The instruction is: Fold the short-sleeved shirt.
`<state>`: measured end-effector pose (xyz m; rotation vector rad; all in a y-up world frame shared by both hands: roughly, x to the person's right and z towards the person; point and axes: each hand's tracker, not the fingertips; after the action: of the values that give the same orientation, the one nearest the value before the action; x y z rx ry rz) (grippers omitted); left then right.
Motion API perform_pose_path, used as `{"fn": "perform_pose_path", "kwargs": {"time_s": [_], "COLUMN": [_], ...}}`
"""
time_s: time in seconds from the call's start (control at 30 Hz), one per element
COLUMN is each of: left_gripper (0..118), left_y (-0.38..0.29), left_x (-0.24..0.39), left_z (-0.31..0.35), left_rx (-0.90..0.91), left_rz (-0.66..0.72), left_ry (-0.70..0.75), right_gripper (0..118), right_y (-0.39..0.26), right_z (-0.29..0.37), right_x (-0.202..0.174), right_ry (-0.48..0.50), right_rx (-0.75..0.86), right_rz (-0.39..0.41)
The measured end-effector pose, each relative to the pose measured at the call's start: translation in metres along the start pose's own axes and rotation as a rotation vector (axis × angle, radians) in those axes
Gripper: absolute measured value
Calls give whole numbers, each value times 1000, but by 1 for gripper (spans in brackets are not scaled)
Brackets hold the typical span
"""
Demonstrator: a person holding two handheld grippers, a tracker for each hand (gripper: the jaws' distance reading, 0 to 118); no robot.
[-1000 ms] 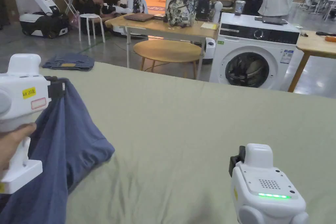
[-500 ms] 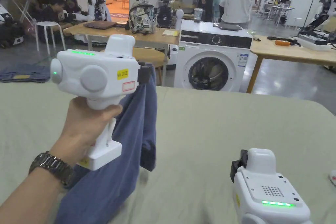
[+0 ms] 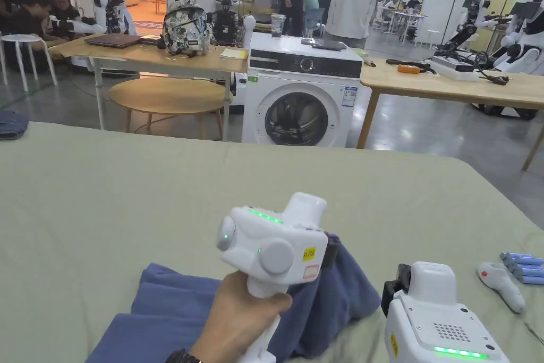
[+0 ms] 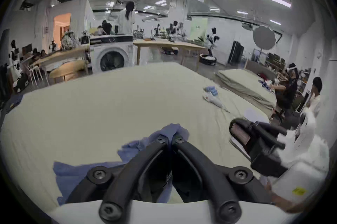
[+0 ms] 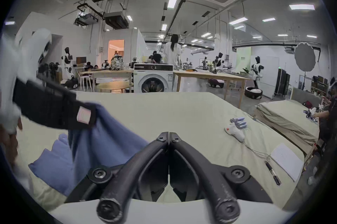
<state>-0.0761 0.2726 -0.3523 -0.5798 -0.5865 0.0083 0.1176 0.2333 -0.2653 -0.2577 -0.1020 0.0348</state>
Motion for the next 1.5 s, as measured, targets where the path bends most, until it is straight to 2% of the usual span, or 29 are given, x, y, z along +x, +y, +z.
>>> {"fn": "perform_pose_path", "kwargs": {"time_s": [0.03,0.07,0.17,0.23,0.27,0.3,0.57,0.63,0.7,0.8,0.9,1.0,1.17,1.3,1.4,1.43,1.47,1.5], "left_gripper": [0,8,21,37,49,51,51,39,16,0,0,0,0,0,0,4,16,37], "left_y": [-5,-9,-10,-11,-11,-12,-45,-61,-77,-101,-118,-133,-139,-142,-142,-144,-145,-147], "left_x": [-1,-3,-9,-18,-22,-31,-75,-86,-87,-94,-101,-139,-183,-216,-218,-217,-215,-215], "left_z": [0,0,14,32,42,55,136,152,167,179,185,176,160,145,136,134,133,132], "left_rx": [0,0,36,98,122,154,239,253,254,241,209,137,9,-165,-289,-304,-341,-370], "left_rz": [14,25,55,91,109,126,142,162,180,189,202,270,363,485,481,483,481,485], "left_ry": [1,-2,46,51,54,59,349,420,491,580,616,627,579,488,475,481,469,459], "right_gripper": [0,0,0,0,0,0,0,0,0,0,0,0,0,0,0,0,0,0], "right_y": [-1,-2,-4,-2,-1,1,12,13,13,11,8,3,-3,-8,-11,-12,-13,-14], "right_z": [0,-1,0,1,2,3,9,9,9,7,3,-3,-9,-13,-15,-16,-17,-18], "right_x": [2,3,3,1,0,-2,-23,-29,-35,-45,-52,-57,-60,-58,-54,-52,-51,-50], "right_ry": [-4,-5,-4,3,9,18,83,95,113,129,141,152,163,164,157,155,151,147], "right_rx": [-7,-10,-20,-19,-18,-17,9,11,10,-3,-19,-41,-67,-87,-98,-100,-104,-108], "right_rz": [-4,-7,-11,-14,-15,-14,12,22,29,45,36,25,24,41,49,50,53,57]}}
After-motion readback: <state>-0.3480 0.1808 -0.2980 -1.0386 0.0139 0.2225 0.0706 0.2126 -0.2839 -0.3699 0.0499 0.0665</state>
